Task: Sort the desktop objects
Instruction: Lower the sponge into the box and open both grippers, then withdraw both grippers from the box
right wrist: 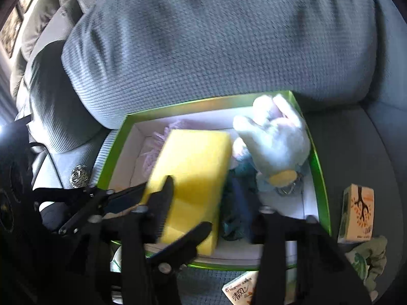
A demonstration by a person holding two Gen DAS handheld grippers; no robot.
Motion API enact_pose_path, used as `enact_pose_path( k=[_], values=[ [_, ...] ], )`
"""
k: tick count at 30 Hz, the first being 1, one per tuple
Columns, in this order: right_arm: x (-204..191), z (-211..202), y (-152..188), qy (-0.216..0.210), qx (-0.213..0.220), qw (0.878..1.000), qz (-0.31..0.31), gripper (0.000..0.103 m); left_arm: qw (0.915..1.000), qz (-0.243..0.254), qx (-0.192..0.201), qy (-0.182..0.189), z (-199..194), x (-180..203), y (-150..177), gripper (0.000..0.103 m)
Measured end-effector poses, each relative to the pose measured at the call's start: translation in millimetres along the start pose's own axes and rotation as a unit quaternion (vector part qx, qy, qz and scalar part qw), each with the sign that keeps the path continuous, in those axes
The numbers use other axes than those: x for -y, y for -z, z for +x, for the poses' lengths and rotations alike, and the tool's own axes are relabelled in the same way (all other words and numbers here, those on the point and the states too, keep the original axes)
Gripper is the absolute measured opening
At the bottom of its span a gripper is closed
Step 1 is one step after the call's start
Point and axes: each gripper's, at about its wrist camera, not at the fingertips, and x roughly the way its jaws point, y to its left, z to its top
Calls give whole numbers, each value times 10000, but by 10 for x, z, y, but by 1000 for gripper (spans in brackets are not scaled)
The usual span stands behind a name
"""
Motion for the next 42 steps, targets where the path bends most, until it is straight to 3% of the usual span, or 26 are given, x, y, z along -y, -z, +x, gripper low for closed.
enact_pose_path(
  k=[2, 4, 6, 15, 18, 25, 28, 32, 35, 42],
  values=[
    [10, -55, 5, 89, 81, 9999, -24, 65, 9999, -41, -61, -154, 13, 12, -3, 66],
    [16, -108, 15, 185, 129, 9997, -34, 76, 9994, -109, -115, -311, 12, 11, 20, 66],
    [24, -164, 23, 229, 176, 9996, -44, 78, 9988, -132, -125, -452, 1, 22, 45, 67],
    [37, -321, 104, 384, 185, 9991, -38, 79, 9933, -369, 124, -1085, -228, 76, 105, 69],
    [25, -435, 141, 372, 279, 9989, -48, 79, 9920, -454, 279, -1140, -377, 89, 130, 70],
    [7, -758, 200, 255, 562, 9981, -5, 80, 9815, -928, 652, -1542, -722, 20, 150, 70],
    [-50, -815, 271, 252, 594, 9979, -24, 80, 9773, -1094, 672, -1683, -834, 13, 158, 76],
    [-99, -863, 353, 212, 562, 9982, -58, 80, 9760, -1167, 592, -1742, -904, 59, 208, 77],
    [-134, -908, 419, 187, 547, 9983, -95, 80, 9666, -1244, 687, -2133, -985, 108, 253, 77],
    [-182, -1034, 476, 174, 616, 9979, -128, 81, 9654, -1388, 705, -2091, -1064, 146, 302, 77]
  ],
)
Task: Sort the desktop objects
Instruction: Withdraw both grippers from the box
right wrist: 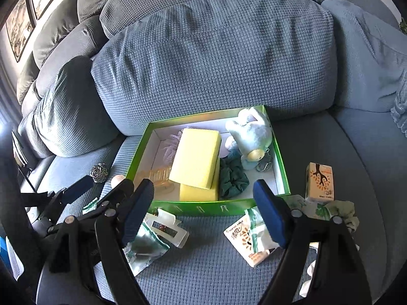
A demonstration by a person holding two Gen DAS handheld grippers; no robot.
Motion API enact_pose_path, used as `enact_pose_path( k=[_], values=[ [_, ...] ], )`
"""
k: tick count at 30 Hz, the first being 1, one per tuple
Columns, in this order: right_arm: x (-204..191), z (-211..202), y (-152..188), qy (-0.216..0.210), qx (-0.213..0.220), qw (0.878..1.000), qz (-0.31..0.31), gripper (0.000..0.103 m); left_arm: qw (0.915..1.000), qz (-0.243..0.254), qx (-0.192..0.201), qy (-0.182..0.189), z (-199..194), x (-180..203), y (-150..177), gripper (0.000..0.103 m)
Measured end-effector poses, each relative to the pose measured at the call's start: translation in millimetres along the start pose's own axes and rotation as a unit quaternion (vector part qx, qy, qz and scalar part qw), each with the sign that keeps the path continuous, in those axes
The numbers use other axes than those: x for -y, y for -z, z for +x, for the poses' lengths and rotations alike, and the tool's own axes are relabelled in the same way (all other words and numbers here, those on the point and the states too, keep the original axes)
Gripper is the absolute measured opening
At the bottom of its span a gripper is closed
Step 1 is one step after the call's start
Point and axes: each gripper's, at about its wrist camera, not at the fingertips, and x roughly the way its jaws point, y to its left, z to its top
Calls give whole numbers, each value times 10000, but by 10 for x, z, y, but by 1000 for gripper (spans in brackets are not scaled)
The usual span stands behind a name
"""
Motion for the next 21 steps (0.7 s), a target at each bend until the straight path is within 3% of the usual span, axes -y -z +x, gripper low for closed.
enact_pose_path(
  k=[12, 21],
  values=[
    [-131, 51, 15, 391, -117, 9988, -257, 85, 9990, 50, -98, -423, -30, -35, 104, 77],
    [-227, 26, 40, 426, -139, 9984, -331, 86, 9990, 49, -156, -404, -60, -86, 155, 77]
  ],
)
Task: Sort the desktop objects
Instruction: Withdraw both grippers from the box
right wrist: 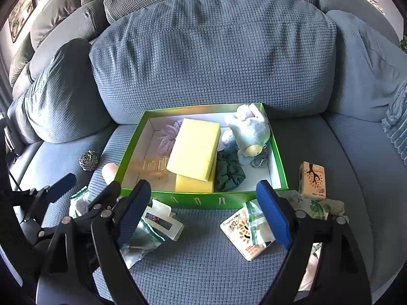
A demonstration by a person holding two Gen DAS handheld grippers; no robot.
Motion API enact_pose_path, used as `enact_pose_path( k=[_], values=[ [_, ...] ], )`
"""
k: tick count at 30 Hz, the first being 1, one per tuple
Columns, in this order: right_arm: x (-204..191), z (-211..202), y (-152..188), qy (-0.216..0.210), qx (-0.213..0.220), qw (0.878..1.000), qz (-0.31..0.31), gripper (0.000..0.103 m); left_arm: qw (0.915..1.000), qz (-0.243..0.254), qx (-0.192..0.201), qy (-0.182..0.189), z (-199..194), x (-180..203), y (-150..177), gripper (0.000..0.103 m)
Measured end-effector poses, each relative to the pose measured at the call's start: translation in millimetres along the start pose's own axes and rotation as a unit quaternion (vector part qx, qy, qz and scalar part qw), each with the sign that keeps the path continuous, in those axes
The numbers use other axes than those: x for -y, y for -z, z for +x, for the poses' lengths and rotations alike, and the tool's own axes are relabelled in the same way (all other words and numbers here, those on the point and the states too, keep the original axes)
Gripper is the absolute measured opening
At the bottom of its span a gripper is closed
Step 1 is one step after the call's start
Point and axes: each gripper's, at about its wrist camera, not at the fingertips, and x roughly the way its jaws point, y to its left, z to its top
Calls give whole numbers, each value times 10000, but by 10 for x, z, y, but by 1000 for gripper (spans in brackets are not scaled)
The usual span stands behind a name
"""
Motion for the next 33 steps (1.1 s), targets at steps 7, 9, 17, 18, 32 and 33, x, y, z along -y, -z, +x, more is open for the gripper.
enact_pose_path(
  k=[7, 9, 17, 18, 32, 33],
  values=[
    [-74, -13, 5, 106, 3, 9999, -131, 86, 10000, 22, -90, 9, 30, 7, 9, 77],
    [-65, -4, 8, 162, -5, 9998, -130, 86, 9999, 38, -96, -3, 35, 14, 16, 77],
    [-24, 40, -5, 229, -46, 9997, -81, 86, 9999, 57, -128, -48, 60, 28, 7, 77],
    [-25, 39, -2, 216, -53, 9997, -74, 86, 9999, 67, -132, -51, 64, 31, 6, 77],
    [-23, 21, -2, 203, 5, 9998, -39, 86, 9998, 71, -98, 128, 50, 77, -22, 103],
    [-19, 20, -2, 197, 6, 9998, -35, 86, 9999, 46, -89, 131, 52, 75, -22, 103]
  ],
)
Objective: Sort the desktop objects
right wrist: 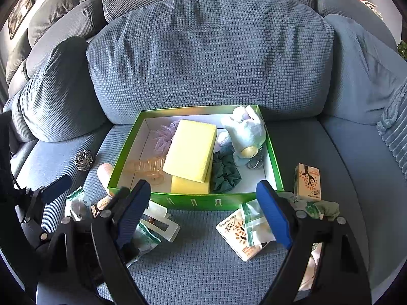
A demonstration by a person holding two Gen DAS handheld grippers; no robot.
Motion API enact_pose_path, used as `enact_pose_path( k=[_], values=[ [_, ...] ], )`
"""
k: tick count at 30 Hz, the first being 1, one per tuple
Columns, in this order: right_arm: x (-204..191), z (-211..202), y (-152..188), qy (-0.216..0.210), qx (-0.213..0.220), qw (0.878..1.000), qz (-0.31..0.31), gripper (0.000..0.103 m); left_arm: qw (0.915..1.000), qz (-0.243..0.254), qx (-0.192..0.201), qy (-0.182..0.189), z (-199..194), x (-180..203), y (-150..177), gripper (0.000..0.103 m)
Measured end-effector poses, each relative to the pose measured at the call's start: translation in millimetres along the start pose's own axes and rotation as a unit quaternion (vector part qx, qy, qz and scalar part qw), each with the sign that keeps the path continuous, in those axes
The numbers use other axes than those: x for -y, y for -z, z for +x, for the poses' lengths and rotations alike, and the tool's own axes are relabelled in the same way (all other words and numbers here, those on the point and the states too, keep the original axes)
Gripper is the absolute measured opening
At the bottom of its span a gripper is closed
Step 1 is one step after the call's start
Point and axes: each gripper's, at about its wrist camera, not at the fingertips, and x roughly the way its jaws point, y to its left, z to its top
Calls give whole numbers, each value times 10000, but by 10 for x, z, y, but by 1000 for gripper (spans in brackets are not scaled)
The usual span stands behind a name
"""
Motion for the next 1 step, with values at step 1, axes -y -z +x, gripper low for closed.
enact_pose_path(
  k=[1],
  values=[
    [0, 0, 0, 0, 0, 10000, 0, 86, 10000, 13, -4, 18, 4, 2, 0, 103]
  ],
)
